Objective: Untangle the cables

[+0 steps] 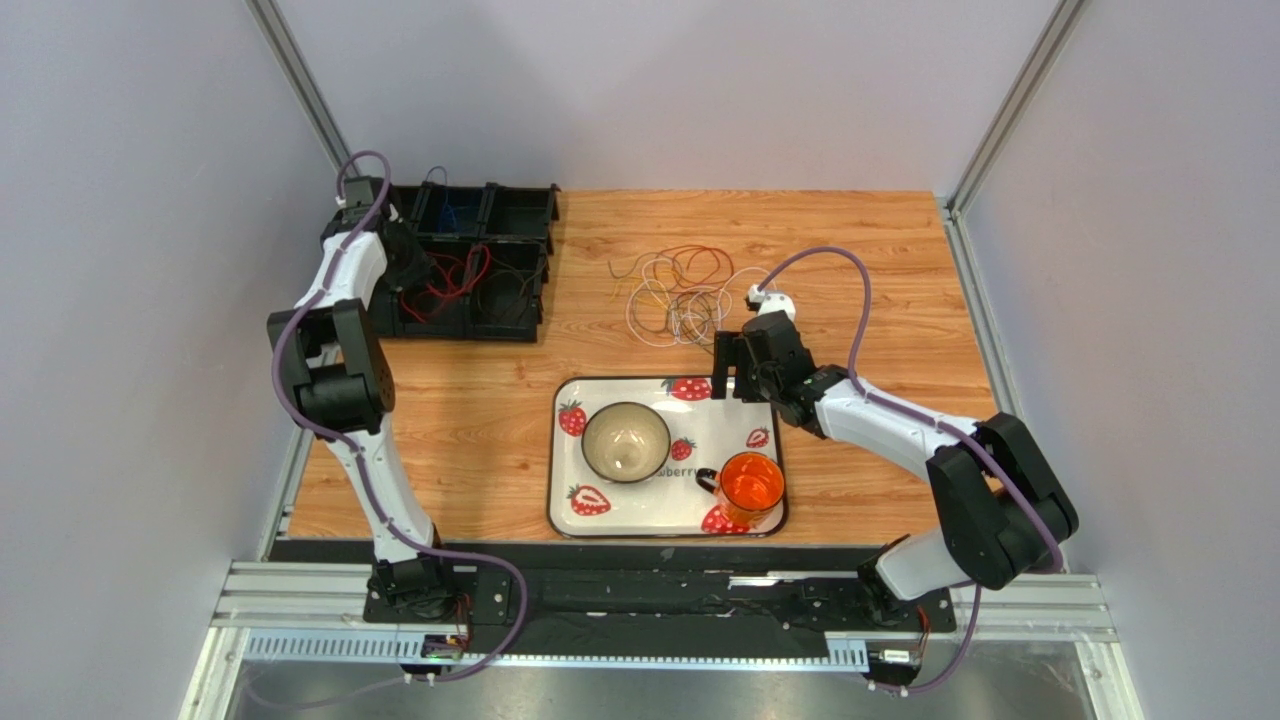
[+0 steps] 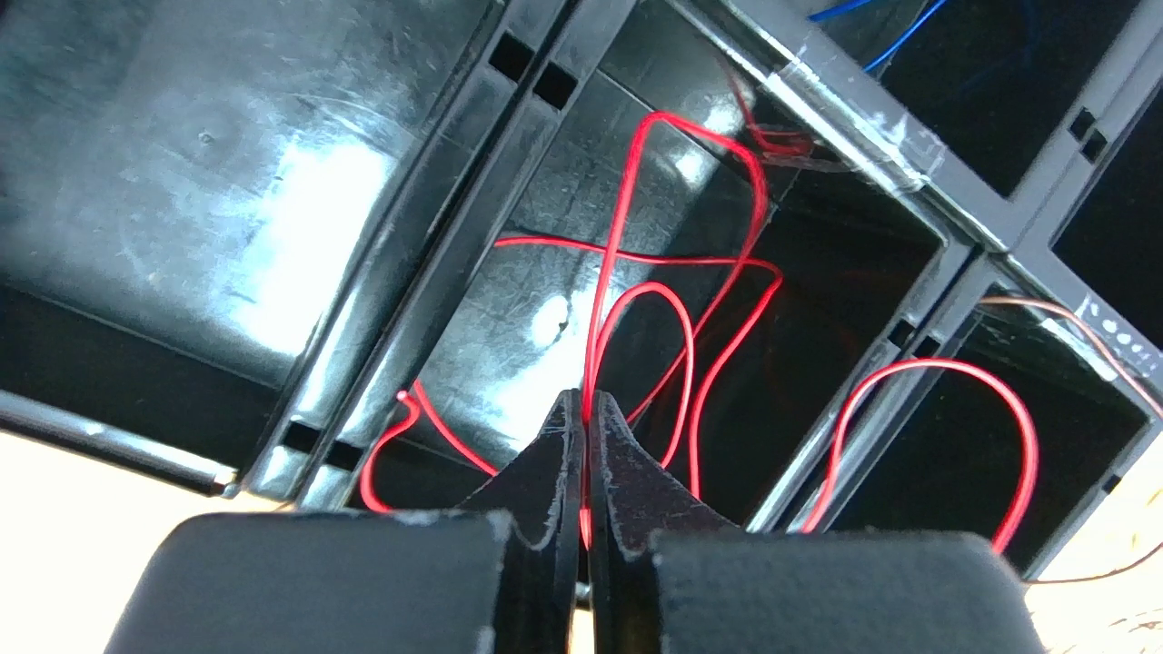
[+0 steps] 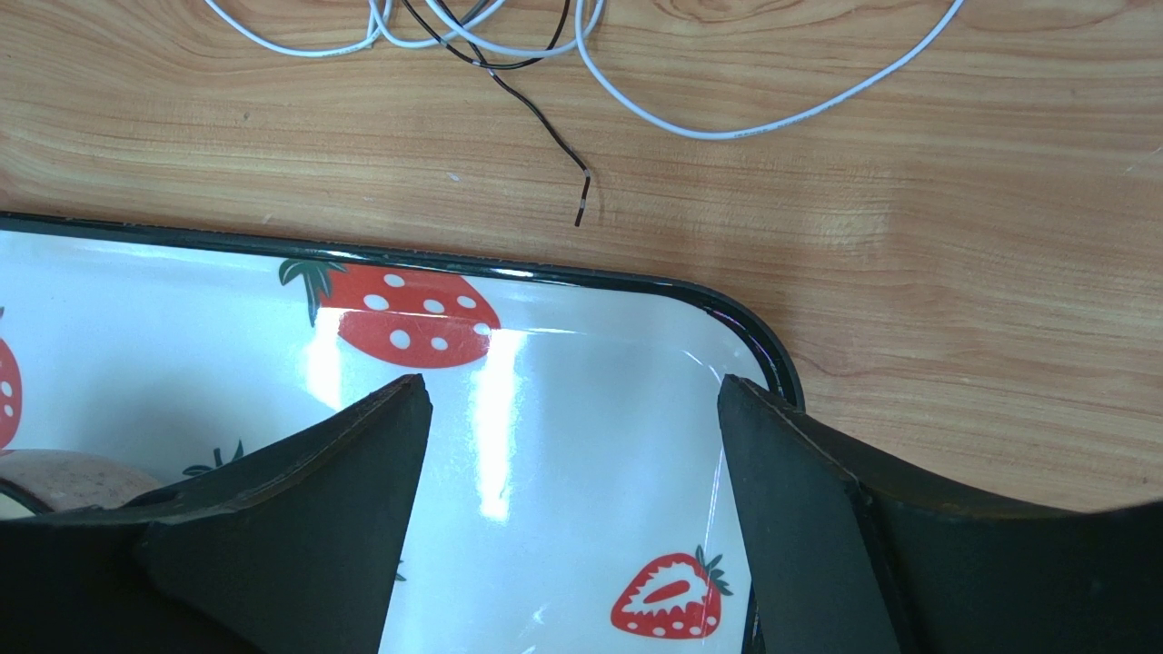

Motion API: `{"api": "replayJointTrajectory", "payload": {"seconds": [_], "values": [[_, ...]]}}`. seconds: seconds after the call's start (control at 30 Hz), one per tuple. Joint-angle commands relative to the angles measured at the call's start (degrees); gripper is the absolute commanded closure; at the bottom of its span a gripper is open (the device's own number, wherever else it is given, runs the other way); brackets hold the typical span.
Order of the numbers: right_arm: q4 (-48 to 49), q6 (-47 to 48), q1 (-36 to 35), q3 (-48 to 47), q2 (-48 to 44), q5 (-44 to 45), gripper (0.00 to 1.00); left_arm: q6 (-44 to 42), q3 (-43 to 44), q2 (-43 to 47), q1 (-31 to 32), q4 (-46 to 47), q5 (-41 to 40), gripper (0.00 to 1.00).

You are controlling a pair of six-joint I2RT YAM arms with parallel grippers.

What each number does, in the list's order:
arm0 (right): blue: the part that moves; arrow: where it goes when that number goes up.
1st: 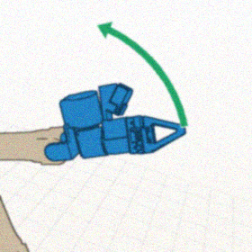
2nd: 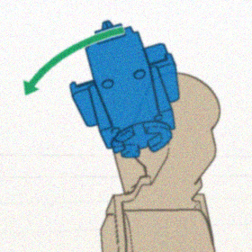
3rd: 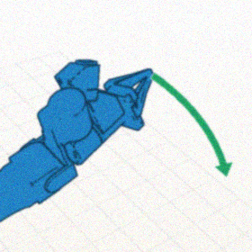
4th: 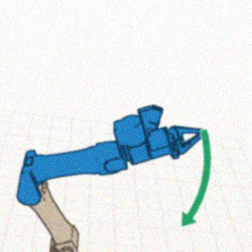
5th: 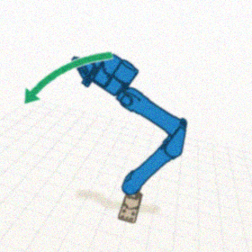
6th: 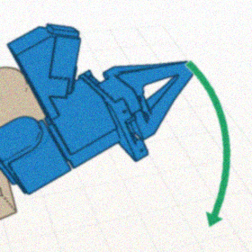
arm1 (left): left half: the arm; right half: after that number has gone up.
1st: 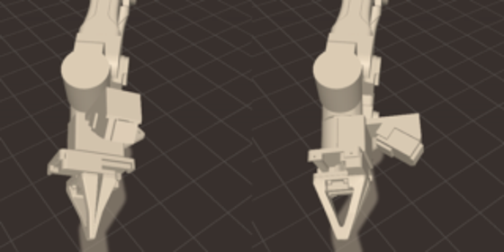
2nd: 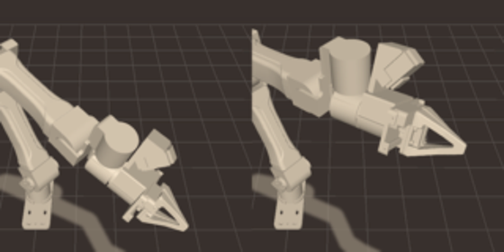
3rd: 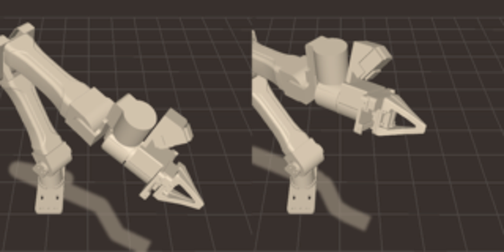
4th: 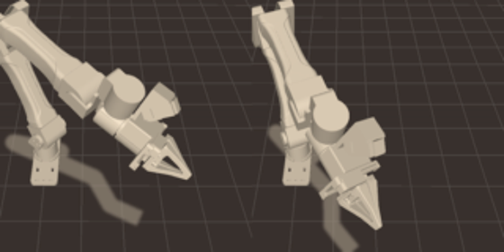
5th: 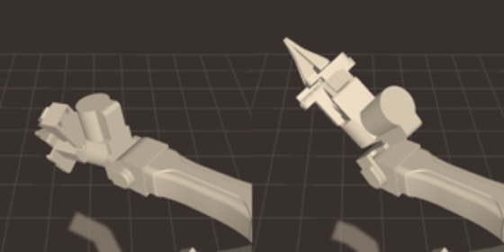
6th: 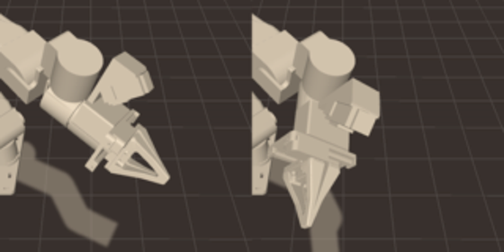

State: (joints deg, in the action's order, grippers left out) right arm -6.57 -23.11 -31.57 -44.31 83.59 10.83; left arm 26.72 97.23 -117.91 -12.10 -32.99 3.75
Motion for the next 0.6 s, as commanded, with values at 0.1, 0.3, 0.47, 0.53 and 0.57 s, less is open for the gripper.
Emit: {"api": "replayJointTrajectory", "payload": {"seconds": [0.1,0.3,0.47,0.53,0.57], "values": [[1.3,0.0,0.2,-2.0,0.3,0.2,0.18,-3.3,5.5,4.3,1.8,-4.1,-6.7,0.62],[1.3,0.0,0.3,-2.0,0.2,0.2,0.18,-5.3,7.8,7.4,3.2,-6.8,-8.5,0.51],[1.3,0.0,0.2,-2.1,0.3,0.1,0.18,-10.0,9.3,9.1,7.6,-8.0,-15.0,0.50],[1.3,-0.1,0.2,-2.1,0.3,0.2,0.18,-12.0,9.5,8.8,10.3,-8.1,-17.0,0.50],[1.3,-0.1,0.2,-2.1,0.3,0.2,0.18,-12.3,9.6,8.2,11.0,-8.2,-18.6,0.50]]}}
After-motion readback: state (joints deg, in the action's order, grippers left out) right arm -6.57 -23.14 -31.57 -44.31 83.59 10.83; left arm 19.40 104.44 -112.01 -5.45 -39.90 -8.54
